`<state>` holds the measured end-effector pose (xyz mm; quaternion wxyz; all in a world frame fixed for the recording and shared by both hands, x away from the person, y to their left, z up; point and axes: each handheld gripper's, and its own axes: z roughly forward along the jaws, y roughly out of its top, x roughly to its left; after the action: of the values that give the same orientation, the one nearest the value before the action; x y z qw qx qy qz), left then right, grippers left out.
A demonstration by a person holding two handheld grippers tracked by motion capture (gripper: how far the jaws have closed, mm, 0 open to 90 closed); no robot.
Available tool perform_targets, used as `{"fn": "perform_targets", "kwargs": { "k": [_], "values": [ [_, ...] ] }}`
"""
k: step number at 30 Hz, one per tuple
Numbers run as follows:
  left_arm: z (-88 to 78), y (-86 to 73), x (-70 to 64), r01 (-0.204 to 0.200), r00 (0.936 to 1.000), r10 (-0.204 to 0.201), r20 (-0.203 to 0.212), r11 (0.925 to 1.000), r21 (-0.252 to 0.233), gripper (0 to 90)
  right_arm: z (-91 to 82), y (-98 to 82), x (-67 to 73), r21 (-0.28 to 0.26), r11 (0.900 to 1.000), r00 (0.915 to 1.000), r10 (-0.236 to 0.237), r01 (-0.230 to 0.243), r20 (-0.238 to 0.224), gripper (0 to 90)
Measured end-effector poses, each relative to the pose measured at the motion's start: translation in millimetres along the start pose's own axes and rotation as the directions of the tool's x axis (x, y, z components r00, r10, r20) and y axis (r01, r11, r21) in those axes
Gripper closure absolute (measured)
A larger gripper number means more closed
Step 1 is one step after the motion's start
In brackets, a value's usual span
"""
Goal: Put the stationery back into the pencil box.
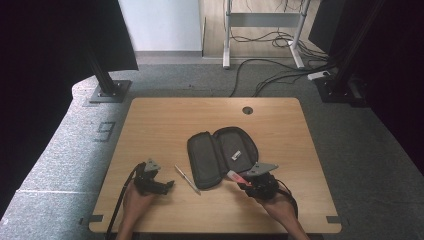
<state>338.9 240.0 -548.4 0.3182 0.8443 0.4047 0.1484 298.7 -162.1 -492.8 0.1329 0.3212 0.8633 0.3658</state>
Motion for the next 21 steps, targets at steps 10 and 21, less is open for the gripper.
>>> {"fn": "perform_targets", "kwargs": {
  "k": [10,21],
  "values": [
    [0.0,0.0,0.0,0.000,1.0000,0.000,0.000,1.0000,0.000,0.0,-1.7,17.8,-11.3,-0.010,1.000,0.9993,-0.012,0.012,0.036,65.3],
    [0.0,0.0,0.0,0.000,1.0000,0.000,-0.001,1.0000,0.001,0.0,2.1,30.5,-26.7,0.000,1.000,0.9986,-0.003,0.003,0.053,65.3]
  ]
}}
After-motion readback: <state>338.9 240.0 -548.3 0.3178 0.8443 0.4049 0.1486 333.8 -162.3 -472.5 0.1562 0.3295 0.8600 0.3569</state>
